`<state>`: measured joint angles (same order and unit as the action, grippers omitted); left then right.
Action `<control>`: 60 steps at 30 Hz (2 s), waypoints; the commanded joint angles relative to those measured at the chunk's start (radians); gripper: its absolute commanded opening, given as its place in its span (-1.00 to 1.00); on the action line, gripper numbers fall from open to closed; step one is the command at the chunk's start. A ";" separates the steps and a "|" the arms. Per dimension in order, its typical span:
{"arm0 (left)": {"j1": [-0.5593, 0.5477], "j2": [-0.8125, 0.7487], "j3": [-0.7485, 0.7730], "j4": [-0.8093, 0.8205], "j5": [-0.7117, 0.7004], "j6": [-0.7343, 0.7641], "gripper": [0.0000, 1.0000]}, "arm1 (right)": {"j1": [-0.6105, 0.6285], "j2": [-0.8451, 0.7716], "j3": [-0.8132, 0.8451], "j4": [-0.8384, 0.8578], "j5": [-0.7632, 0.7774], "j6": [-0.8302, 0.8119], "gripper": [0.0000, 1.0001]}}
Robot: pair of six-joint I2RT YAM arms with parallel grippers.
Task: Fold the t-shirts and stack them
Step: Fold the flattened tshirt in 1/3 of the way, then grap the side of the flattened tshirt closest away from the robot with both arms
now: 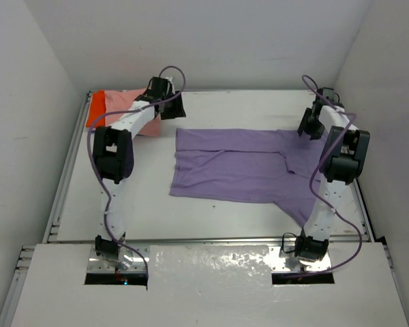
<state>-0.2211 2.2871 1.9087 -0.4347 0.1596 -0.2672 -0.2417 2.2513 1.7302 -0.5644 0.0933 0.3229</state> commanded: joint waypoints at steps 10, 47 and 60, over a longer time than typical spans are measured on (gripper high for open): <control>-0.040 -0.539 -0.552 -0.047 0.009 -0.009 -0.03 | 0.055 -0.717 -0.568 -0.264 0.230 0.231 0.02; -0.080 -0.719 -1.067 0.044 0.144 -0.024 0.00 | -0.263 -1.357 -1.190 -0.523 0.171 0.620 -0.09; -0.081 -0.657 -1.045 0.036 0.156 -0.018 -0.01 | -0.268 -1.398 -1.325 -0.447 0.183 0.752 -0.07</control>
<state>-0.2932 1.6157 0.8307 -0.4095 0.3012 -0.2962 -0.5076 0.8635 0.4519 -1.0386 0.2527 1.0431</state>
